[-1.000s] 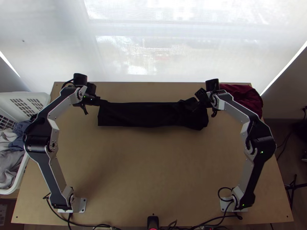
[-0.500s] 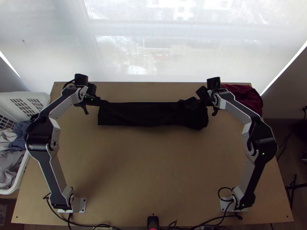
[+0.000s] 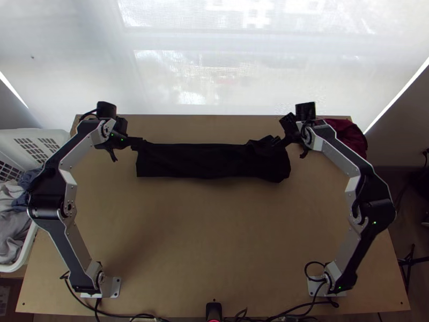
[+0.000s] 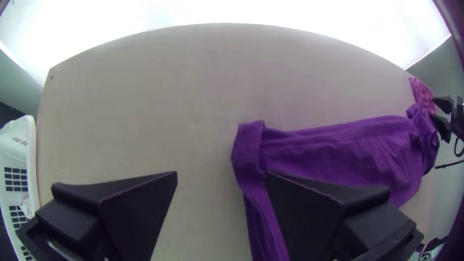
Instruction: Fold the t-shirt
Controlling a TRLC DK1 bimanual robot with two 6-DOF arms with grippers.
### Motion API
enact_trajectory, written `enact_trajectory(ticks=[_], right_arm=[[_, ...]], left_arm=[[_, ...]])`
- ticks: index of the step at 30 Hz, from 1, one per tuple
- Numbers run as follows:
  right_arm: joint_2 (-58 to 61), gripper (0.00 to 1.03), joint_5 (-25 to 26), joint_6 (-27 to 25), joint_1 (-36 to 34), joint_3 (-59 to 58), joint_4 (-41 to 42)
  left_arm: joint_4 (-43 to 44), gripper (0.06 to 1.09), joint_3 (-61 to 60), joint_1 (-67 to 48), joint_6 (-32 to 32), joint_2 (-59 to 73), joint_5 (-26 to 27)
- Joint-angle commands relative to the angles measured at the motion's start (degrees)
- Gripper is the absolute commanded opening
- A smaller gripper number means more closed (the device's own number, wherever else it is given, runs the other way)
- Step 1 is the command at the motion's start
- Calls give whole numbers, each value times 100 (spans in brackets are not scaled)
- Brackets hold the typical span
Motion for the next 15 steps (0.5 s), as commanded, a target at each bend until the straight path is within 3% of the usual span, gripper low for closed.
enact_trajectory(ticks=[1, 15], right_arm=[[-812, 98, -5, 251, 44, -11, -134], [-1190, 98, -5, 374, 1081, -846, -486]], left_arm=[[-1039, 103, -75, 54, -247, -631, 94], [-1162, 103, 75, -376, -862, -86, 244]])
